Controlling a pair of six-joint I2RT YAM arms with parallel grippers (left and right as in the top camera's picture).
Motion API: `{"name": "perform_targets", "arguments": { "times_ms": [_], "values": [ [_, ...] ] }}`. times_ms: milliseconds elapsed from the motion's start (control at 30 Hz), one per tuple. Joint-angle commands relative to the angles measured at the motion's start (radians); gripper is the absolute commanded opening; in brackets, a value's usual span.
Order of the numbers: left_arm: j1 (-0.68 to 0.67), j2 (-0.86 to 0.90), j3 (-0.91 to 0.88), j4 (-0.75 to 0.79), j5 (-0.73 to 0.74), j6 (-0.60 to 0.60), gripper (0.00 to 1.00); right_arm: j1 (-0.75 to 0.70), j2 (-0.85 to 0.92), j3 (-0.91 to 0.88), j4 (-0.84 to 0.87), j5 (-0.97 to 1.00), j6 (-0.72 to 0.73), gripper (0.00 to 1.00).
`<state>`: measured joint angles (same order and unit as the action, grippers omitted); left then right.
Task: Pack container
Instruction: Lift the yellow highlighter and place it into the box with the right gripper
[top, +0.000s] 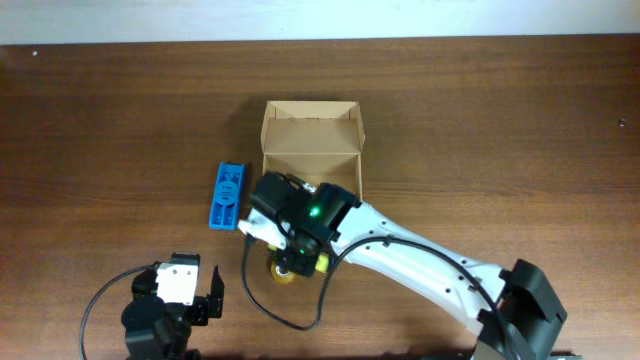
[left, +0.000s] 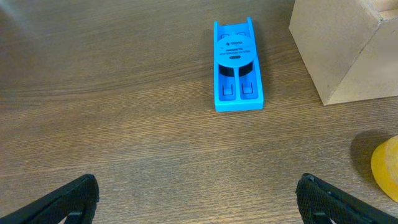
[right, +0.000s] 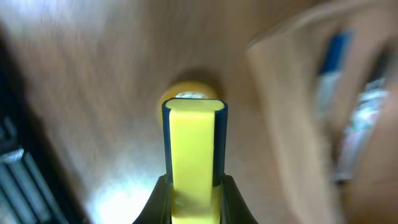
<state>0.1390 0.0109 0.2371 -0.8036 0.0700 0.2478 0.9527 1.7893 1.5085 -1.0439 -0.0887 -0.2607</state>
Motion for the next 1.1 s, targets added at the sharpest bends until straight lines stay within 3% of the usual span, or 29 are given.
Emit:
{"name": "perform_targets", "arguments": {
  "times_ms": [0,167,600,1000,1033,1067],
  "values": [
    [0.006,-0.006,-0.007,0.000,-0.007,0.019,1.00,0.007,-0.029,0.097,0.004,0.134,0.011,0.12],
    [0.006,-0.006,-0.007,0.000,-0.007,0.019,0.99,-0.028,-0.029,0.125,0.055,0.235,-0.035,0.17],
    [0.006,-0.006,-0.007,0.000,-0.007,0.019,0.99,-0.237,0.051,0.124,0.187,0.145,-0.181,0.19],
    [0.006,-0.006,-0.007,0.000,-0.007,0.019,1.00,-0.253,0.248,0.124,0.204,0.114,-0.237,0.18],
    [0.006,-0.006,-0.007,0.000,-0.007,0.019,1.00,-0.253,0.252,0.124,0.204,0.109,-0.237,0.21],
    [0.006,-0.006,-0.007,0.000,-0.007,0.019,1.00,-0.253,0.256,0.124,0.204,0.103,-0.237,0.33]
  ]
}}
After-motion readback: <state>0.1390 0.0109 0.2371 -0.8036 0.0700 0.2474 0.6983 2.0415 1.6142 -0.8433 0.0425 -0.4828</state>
